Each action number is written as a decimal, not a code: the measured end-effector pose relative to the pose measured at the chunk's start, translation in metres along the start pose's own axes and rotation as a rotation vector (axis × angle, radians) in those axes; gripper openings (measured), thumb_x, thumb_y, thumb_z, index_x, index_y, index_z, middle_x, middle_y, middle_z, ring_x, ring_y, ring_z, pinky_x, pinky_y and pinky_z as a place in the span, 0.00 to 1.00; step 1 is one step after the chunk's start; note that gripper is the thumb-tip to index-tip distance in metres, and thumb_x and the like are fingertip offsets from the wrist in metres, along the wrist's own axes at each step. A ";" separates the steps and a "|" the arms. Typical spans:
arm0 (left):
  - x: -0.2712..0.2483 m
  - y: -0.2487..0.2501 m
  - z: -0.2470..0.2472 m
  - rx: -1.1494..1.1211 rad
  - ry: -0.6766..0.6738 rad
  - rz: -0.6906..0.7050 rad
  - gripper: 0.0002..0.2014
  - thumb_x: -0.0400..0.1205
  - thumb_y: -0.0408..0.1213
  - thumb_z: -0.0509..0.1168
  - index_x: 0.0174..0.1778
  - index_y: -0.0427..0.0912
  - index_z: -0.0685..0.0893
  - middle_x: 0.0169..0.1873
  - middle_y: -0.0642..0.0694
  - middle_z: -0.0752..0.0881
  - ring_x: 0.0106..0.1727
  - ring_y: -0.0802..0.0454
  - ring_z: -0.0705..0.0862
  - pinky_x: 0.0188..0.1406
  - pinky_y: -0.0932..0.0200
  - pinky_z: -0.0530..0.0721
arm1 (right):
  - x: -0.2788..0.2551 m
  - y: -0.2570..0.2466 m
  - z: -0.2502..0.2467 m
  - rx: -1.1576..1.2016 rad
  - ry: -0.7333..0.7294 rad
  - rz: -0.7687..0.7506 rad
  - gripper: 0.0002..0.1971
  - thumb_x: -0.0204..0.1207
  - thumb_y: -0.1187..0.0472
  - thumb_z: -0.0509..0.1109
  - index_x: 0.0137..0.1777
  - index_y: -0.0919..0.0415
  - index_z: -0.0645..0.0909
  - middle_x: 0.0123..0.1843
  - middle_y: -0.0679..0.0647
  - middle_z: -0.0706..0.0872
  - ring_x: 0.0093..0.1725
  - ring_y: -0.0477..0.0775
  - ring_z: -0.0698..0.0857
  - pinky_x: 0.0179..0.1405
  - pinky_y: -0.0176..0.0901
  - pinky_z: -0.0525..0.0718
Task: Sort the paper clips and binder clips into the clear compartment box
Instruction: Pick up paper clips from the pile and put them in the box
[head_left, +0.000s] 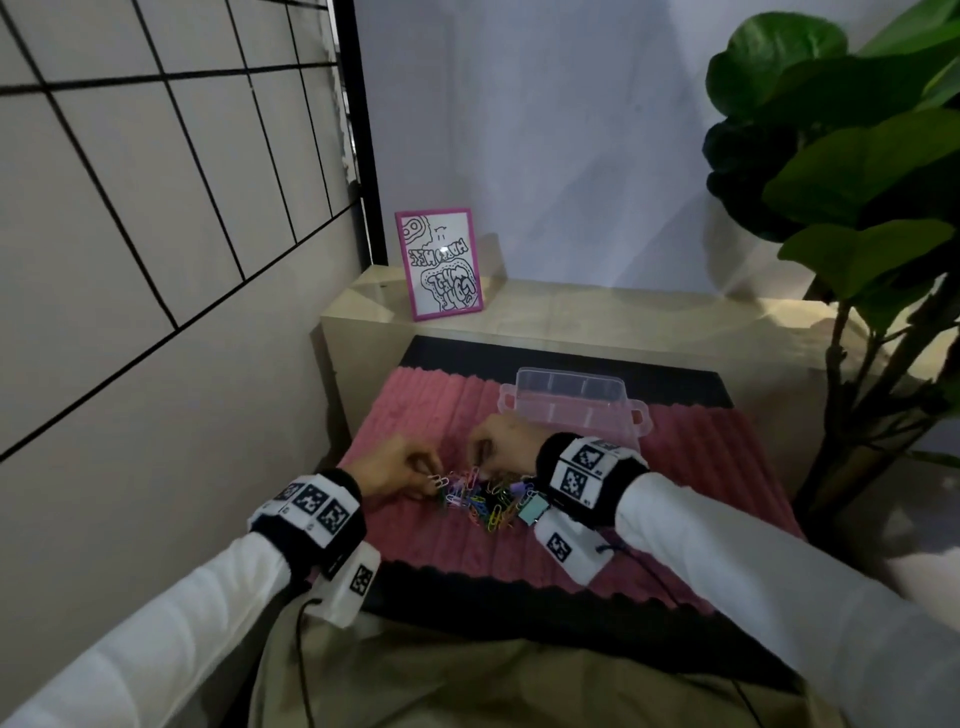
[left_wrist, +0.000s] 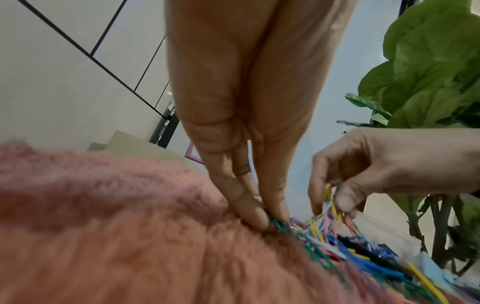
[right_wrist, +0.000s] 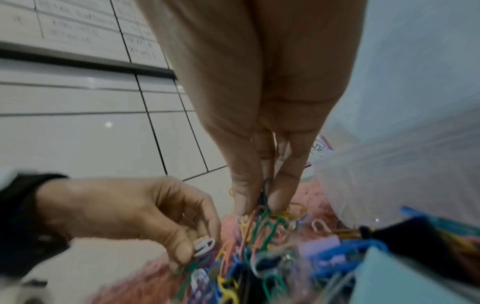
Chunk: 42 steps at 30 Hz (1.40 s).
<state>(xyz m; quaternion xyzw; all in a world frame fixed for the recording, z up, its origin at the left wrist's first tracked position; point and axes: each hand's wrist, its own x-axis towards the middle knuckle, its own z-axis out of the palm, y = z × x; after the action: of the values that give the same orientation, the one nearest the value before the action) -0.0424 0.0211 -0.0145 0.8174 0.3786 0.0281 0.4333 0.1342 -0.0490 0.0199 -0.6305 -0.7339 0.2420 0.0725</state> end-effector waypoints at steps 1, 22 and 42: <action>0.000 0.000 -0.001 -0.019 -0.007 0.005 0.10 0.74 0.19 0.66 0.39 0.40 0.80 0.32 0.46 0.82 0.23 0.67 0.84 0.28 0.73 0.84 | -0.003 0.002 -0.003 0.061 0.040 0.010 0.09 0.69 0.71 0.73 0.49 0.70 0.85 0.50 0.64 0.88 0.45 0.53 0.83 0.43 0.38 0.78; 0.008 0.048 -0.030 -0.172 0.075 0.204 0.11 0.74 0.24 0.68 0.43 0.46 0.87 0.28 0.60 0.90 0.33 0.64 0.87 0.37 0.76 0.83 | -0.049 0.060 -0.043 -0.006 0.392 0.268 0.10 0.75 0.72 0.65 0.49 0.63 0.87 0.54 0.59 0.89 0.55 0.56 0.86 0.60 0.46 0.82; 0.120 0.130 -0.001 0.332 -0.125 0.341 0.10 0.74 0.28 0.70 0.51 0.38 0.87 0.46 0.43 0.89 0.43 0.55 0.85 0.40 0.75 0.82 | -0.010 0.006 0.037 -0.399 0.021 -0.061 0.17 0.77 0.74 0.57 0.66 0.67 0.75 0.63 0.66 0.79 0.62 0.66 0.78 0.56 0.57 0.80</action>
<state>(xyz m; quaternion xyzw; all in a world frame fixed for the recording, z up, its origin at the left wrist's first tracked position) 0.1196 0.0551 0.0474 0.9296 0.2069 -0.0122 0.3047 0.1264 -0.0681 -0.0134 -0.6123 -0.7853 0.0829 -0.0390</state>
